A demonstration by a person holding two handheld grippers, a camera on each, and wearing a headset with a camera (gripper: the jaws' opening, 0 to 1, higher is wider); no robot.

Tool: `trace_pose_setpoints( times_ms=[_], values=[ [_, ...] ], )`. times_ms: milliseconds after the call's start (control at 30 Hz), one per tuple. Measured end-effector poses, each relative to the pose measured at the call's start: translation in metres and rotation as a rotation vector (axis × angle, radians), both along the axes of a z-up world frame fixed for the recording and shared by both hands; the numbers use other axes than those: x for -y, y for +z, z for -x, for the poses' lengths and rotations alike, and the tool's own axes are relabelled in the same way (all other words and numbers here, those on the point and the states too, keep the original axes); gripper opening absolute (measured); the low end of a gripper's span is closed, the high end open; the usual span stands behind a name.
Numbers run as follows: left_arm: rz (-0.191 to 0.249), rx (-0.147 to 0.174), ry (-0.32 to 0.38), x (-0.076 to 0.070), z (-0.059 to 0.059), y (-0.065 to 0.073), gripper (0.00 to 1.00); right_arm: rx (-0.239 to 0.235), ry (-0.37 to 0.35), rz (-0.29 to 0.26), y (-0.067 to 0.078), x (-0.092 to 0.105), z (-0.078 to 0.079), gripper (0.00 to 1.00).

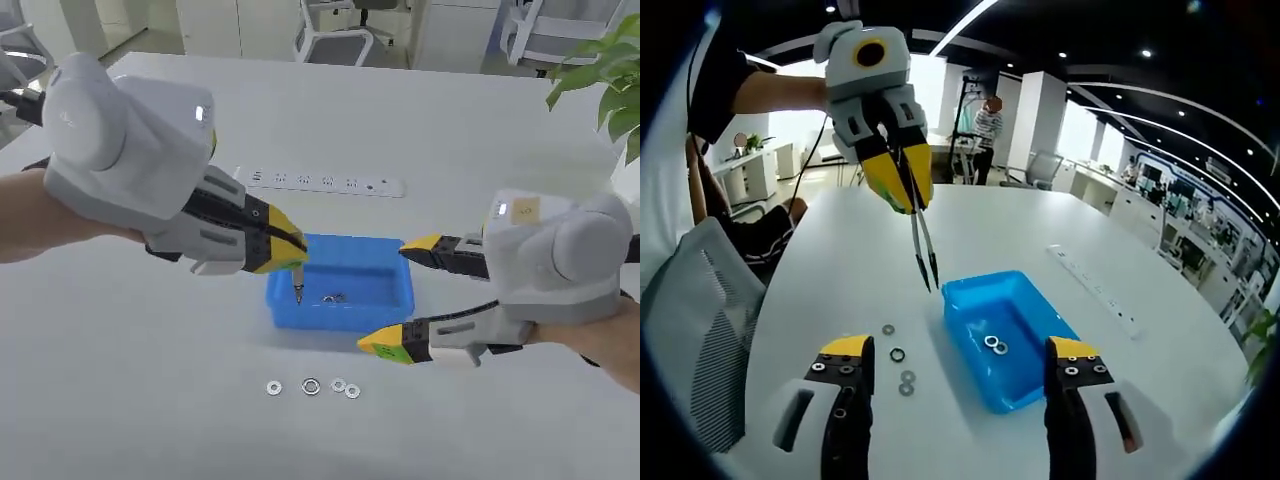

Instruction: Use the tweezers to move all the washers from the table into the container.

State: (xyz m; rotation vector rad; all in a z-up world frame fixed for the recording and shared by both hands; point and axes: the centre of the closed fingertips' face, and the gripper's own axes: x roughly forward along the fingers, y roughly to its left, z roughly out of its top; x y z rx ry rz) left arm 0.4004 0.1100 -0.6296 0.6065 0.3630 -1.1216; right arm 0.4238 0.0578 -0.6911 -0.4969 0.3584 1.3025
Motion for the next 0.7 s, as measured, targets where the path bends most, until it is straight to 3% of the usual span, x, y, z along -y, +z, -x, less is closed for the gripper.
trace_pose_setpoints(
  times_ms=[167, 467, 567, 700],
  values=[
    [-0.007, 0.002, 0.005, -0.005, 0.011, -0.004, 0.06, -0.017, 0.016, 0.006, -0.001, 0.01, 0.012, 0.71],
    [0.014, -0.039, 0.033, -0.011, 0.03, -0.022, 0.06, -0.043, 0.038, 0.034, -0.011, 0.023, 0.034, 0.72],
    [0.029, -0.057, 0.045, -0.013, 0.035, -0.028, 0.06, -0.045, 0.062, 0.072, -0.02, 0.029, 0.04, 0.72],
    [0.022, -0.066, 0.039, -0.013, 0.042, -0.034, 0.06, -0.082, 0.061, 0.066, -0.024, 0.034, 0.046, 0.73]
  ],
)
